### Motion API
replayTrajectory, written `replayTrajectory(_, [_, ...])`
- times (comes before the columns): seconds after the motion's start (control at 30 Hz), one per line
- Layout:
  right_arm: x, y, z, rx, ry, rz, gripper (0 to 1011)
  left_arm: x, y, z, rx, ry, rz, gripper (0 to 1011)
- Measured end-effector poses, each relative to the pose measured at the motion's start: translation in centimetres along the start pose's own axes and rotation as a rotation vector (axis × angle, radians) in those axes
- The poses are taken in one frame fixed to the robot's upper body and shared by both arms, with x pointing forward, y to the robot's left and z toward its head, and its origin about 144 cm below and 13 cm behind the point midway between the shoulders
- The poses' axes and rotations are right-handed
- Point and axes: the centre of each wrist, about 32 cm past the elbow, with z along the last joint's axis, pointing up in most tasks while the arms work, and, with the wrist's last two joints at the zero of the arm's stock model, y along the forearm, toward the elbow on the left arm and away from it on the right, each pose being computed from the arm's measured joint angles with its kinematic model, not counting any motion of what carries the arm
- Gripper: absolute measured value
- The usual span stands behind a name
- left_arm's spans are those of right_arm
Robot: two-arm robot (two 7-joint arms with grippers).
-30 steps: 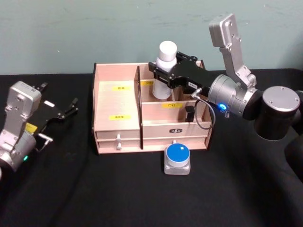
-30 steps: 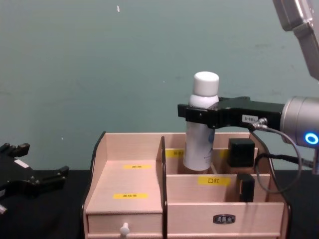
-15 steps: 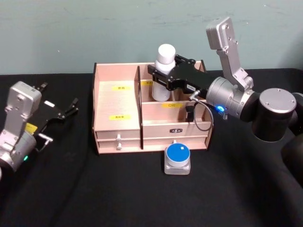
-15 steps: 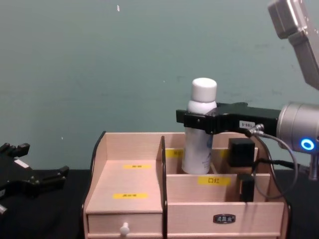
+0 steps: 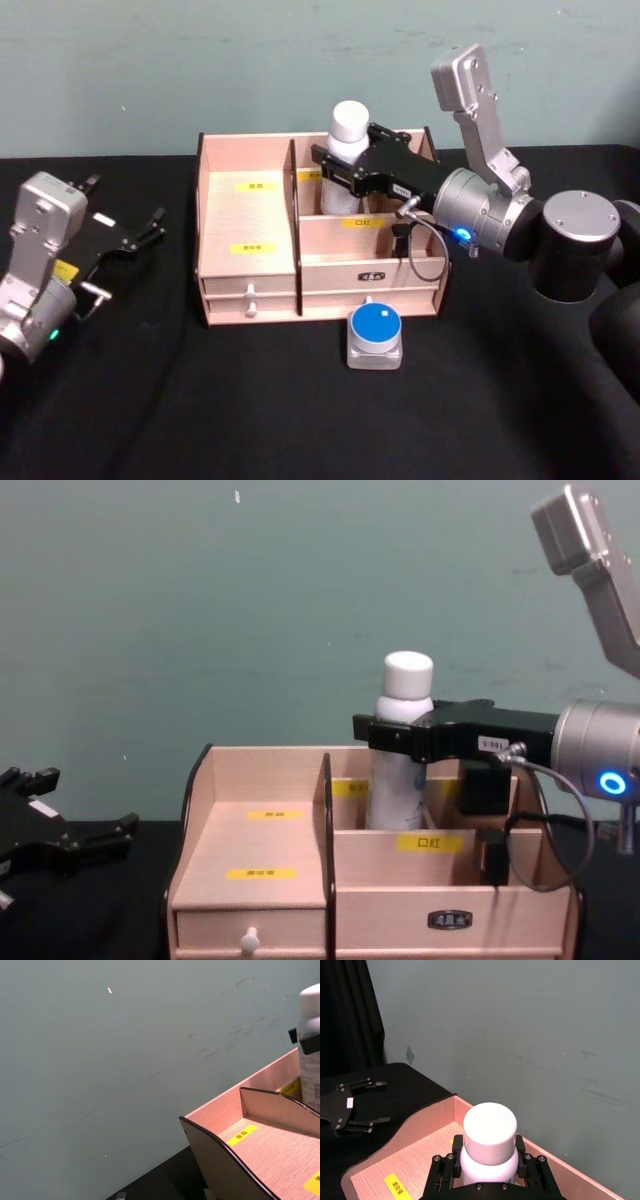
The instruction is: Pick up the facial cleanser and watermelon frost from the table and place them into the tiered storage box.
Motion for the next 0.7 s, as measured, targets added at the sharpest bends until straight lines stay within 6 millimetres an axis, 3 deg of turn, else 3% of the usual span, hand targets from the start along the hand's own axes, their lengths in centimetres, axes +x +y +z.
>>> replayTrajectory(0.7, [0.5,0.5,-1.2,-0.032,0.018,0.005,593,0.0,0.0,0.0,0.0,0.0,0.0,1001])
